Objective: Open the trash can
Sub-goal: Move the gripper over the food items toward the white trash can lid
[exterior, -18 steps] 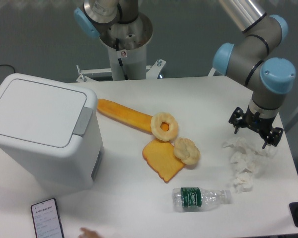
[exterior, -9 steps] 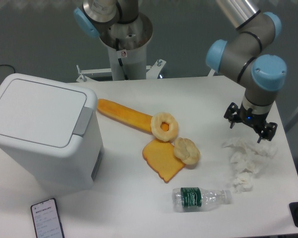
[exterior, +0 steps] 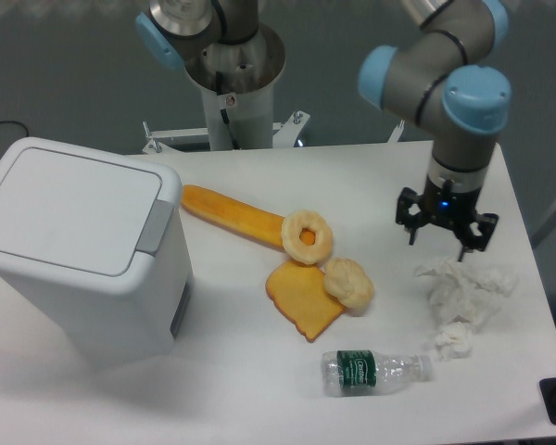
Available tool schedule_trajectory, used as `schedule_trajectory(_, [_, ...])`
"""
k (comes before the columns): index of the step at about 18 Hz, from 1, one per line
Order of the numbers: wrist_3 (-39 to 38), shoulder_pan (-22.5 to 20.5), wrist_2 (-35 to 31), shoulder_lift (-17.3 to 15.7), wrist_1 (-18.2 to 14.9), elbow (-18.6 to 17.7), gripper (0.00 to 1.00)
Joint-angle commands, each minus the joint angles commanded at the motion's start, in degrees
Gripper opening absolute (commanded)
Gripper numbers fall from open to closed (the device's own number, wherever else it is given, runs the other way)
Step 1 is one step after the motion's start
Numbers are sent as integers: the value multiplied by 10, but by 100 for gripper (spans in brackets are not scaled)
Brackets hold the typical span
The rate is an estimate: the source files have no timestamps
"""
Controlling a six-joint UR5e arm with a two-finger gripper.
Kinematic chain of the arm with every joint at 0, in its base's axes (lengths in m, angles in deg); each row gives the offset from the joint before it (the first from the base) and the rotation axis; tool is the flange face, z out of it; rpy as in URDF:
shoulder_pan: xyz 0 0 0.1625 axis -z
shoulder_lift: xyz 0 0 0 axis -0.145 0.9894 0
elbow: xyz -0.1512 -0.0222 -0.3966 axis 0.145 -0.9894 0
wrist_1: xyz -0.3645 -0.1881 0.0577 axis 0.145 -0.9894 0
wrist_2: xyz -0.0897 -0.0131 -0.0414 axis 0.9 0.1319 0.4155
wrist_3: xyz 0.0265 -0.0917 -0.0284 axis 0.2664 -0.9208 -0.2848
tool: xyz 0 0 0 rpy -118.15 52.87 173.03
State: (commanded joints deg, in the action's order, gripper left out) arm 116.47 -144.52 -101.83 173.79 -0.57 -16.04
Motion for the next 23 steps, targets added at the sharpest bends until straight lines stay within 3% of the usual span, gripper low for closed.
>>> schedule_trajectory(2, [-37,18,19,-8,0,0,40])
schedule_trajectory(6, [-123,44,73,-36,0,0,39])
schedule_trajectory(11, [-289,104,96,-75,2,7,13])
schedule_trajectory(12, [-312,116,97,-78,3,8,12])
schedule_trajectory(18, [-367,174,133,-94,4,14,6])
schedule_trajectory(23, [-397,196,159,-116,3,12,4])
